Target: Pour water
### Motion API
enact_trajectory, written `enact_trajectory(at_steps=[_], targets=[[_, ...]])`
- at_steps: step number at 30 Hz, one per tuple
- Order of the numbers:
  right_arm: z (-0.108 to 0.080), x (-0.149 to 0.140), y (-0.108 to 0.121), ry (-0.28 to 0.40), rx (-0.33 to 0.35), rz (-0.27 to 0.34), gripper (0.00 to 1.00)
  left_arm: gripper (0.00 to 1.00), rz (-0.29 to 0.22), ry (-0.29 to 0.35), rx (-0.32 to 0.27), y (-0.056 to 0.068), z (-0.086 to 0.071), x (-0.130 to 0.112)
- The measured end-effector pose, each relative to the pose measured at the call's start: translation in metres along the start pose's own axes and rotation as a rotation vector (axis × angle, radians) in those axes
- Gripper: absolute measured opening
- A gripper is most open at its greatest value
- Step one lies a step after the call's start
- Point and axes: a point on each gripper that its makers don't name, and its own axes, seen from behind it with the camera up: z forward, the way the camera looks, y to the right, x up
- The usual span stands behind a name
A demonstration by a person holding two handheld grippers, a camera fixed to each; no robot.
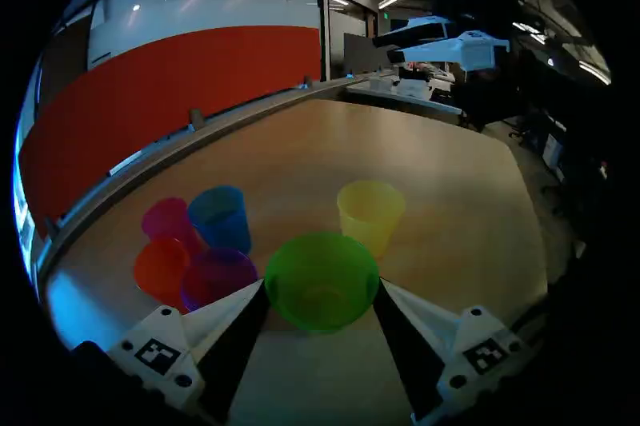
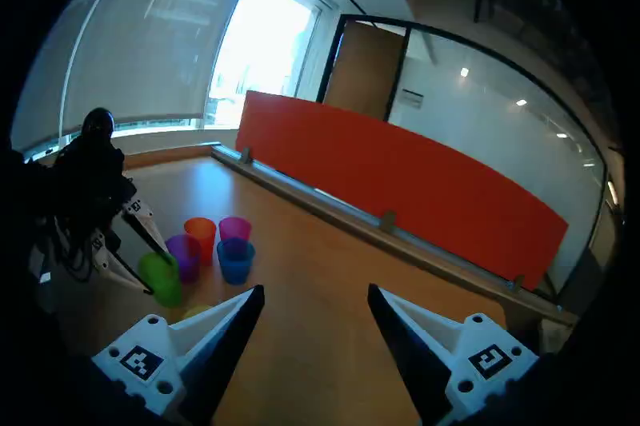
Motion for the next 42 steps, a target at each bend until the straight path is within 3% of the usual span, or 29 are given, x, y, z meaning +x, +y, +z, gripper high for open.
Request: enact_trajectory(at_steps=[11,33,42], targets=[[0.004,0.004,-0.005,0.004,0.01,0.003,1.0,0.86,-0.001,0.09,-0.007,0.008,-0.014,0.025],[0.012,0.009,-0.016,0.013,0.031,-0.001,1.0,0.86,0.003,0.195,0.052,0.005,-0.044,0.059],[0.016,0.009,-0.019,0.017,0.04,-0.005,1.0,0.87,-0.02,0.235,0.072,-0.001,-0.055,0.066]])
